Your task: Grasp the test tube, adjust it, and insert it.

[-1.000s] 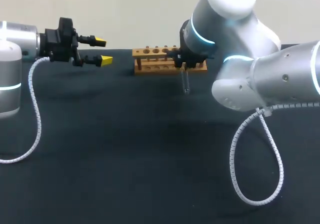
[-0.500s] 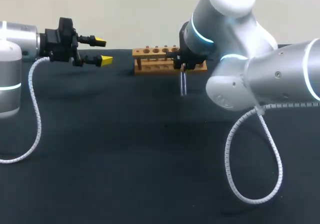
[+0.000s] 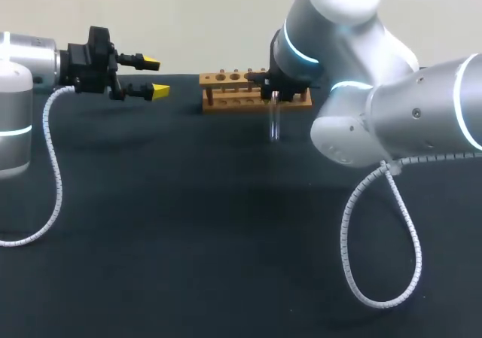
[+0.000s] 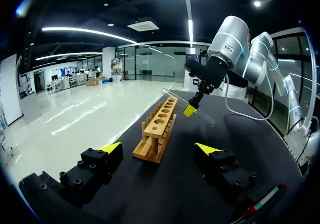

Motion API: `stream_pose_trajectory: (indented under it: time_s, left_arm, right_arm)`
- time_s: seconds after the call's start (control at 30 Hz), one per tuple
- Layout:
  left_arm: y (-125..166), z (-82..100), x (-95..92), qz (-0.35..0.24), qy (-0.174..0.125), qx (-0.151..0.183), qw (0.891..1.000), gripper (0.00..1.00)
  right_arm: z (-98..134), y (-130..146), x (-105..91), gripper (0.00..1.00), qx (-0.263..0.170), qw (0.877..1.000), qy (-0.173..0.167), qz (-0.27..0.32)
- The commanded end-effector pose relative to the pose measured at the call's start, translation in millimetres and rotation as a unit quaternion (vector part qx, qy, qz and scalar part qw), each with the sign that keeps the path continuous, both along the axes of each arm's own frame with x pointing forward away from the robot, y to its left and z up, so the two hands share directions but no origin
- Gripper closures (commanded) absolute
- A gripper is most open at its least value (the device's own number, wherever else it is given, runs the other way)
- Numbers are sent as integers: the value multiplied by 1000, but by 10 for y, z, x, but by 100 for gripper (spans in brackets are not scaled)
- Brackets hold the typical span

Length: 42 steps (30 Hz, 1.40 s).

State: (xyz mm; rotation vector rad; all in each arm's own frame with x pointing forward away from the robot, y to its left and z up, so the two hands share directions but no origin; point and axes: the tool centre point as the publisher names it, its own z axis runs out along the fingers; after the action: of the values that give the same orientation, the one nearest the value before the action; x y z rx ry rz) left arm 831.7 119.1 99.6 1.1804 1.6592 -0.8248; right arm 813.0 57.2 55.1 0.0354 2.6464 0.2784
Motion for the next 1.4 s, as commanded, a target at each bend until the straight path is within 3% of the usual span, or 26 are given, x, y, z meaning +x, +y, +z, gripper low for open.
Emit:
stream_pose_trajectory:
  time_s: [0.03,0.6,1.2,1.4]
  left_arm:
    - [9,-11,-6,0,-2,-1,1000,0]
    - [9,-11,-6,0,-2,-1,1000,0]
    - [9,-11,-6,0,-2,-1,1000,0]
    - [9,-11,-6,0,-2,-1,1000,0]
  right_arm:
    - [78,-29,-172,100,-2,999,-44,-21]
    - [335,-23,-307,100,-8,985,-160,-63]
    - [742,-166,-584,100,-18,957,-275,-96]
    - [779,-195,-631,100,-17,951,-294,-95]
